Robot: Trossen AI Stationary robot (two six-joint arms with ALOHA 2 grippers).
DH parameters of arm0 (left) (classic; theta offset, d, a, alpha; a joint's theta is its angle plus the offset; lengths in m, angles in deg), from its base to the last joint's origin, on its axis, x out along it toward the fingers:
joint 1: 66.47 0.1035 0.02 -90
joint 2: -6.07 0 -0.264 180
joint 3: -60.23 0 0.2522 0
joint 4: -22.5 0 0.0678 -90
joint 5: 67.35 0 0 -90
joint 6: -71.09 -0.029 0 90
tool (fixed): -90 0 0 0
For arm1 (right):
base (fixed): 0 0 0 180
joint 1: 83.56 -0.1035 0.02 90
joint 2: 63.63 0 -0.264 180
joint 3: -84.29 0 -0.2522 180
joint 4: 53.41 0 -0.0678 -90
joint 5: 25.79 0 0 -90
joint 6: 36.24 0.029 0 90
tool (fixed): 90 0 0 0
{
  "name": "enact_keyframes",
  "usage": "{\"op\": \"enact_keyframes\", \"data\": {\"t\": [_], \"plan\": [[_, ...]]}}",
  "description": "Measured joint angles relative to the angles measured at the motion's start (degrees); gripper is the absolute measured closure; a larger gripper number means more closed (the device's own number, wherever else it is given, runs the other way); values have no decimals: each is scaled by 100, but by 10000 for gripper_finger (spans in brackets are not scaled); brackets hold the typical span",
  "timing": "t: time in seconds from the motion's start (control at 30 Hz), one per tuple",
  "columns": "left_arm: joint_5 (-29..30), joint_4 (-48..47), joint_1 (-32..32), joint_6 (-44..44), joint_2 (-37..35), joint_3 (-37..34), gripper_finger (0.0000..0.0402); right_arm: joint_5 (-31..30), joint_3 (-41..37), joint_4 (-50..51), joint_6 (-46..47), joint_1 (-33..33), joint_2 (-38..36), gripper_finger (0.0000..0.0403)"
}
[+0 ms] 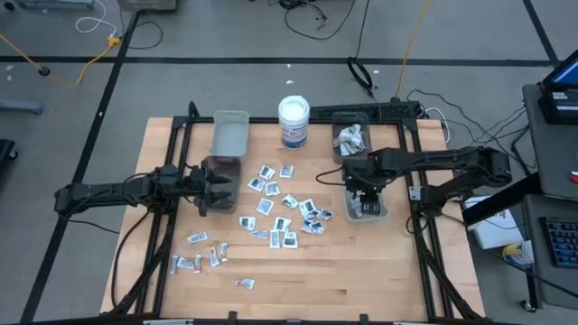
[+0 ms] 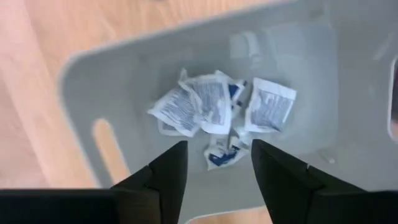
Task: Pick & Place First Aid Supplies
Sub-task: Put the blue alcohol pad into the right gray bin
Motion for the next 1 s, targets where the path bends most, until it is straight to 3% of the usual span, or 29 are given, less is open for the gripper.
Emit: {"op": "enact_keyframes", "data": {"t": [0.17,0.67,1.0], "plan": [[0,1,0,-2,1,0,172,1,529,122,0,-109,226,228],[0,2,-2,-1,1,0,172,4,2363,136,-140,-552,1890,238],[0,1,-1,-2,2,0,172,-14,2334,-445,39,-832,2477,238]]}}
